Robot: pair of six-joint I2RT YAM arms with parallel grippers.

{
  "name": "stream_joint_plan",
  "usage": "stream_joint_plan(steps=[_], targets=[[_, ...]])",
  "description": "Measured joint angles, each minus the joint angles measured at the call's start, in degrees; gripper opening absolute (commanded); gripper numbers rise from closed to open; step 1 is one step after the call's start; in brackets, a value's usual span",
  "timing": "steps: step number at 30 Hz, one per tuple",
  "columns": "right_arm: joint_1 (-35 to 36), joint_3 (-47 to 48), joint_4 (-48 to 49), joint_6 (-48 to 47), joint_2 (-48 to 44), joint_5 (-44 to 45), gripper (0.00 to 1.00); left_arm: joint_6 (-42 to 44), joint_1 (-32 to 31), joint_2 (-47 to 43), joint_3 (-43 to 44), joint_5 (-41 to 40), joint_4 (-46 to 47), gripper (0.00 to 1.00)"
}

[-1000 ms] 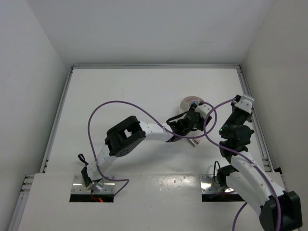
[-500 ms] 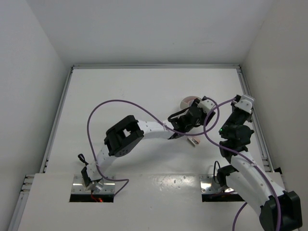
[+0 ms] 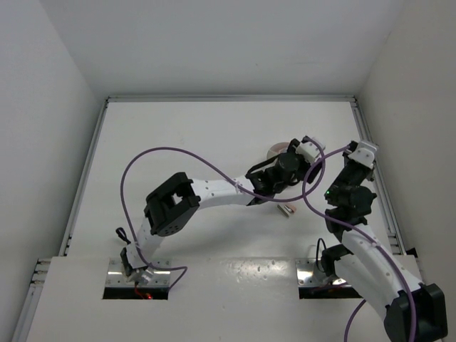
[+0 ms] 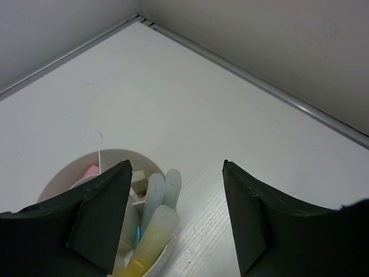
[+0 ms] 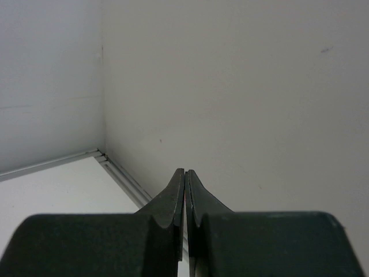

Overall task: Sort the stationery into containers
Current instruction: Pick up the stapler from the center of the board.

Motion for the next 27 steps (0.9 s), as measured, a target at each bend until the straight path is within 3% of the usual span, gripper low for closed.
stream_joint_plan(steps=[4,7,8,9,10,11,13,16,17,18,20,21,23,27], targets=[[0.0,0.0,1.27,-0.13,-0.39,-0.07,0.0,0.37,-0.85,-2.16,0.0,-0.57,-0.31,0.68],[0.0,0.0,2.1,-0.42,-0.81,-0.11,0.0,0.52,-1.36,-4.02,-0.09,-2.73,-1.49,0.39],[0.0,0.0,2.14,-0.46,-1.01,-0.13,0.0,0.74,-1.4,-4.92,-0.28,-3.65,-2.43,0.26],[0.0,0.0,2.05,-0.5,-1.22,-0.24,0.0,0.9,-1.38,-6.29,-1.01,-4.87,-3.3,0.05],[0.11,0.0,1.44,-0.59,-1.44,-0.66,0.0,0.74,-0.96,-8.11,-2.05,-6.21,-4.39,0.0],[0.22,0.02,0.37,-0.5,-1.64,-1.14,0.0,0.42,-0.72,-10.21,-3.26,-7.28,-5.9,0.0],[0.57,1.01,-6.64,1.73,-2.1,-3.69,0.14,-0.9,0.33,-15.21,-5.95,-9.77,-9.57,0.0],[0.66,9.97,-32.37,6.21,-0.92,-17.05,0.36,-6.93,3.5,-25.09,-9.27,-17.97,-16.35,0.01],[0.72,13.86,-40.37,7.23,0.22,-22.97,0.4,-9.11,4.94,-28.09,-9.49,-19.39,-18.73,0.15],[0.87,16.79,-46.27,8.0,0.96,-27.82,0.46,-11.21,6.64,-31.12,-9.46,-20.02,-21.14,0.57],[1.03,21.99,-57.02,9.33,1.7,-38.27,0.62,-15.65,10.97,-37.46,-9.4,-20.44,-26.51,0.99],[1.05,24.74,-62.97,9.35,2.03,-44.46,0.73,-17.7,13.07,-40.24,-9.38,-20.48,-29.09,1.0],[1.03,29.79,-73.61,7.93,3.54,-55.01,0.79,-21.24,17.22,-45.77,-10.43,-20.68,-33.73,1.0],[1.2,38.4,-92.43,3.13,11.82,-70.75,0.76,-25.05,23.52,-58.42,-22.62,-21.51,-40.19,1.0]])
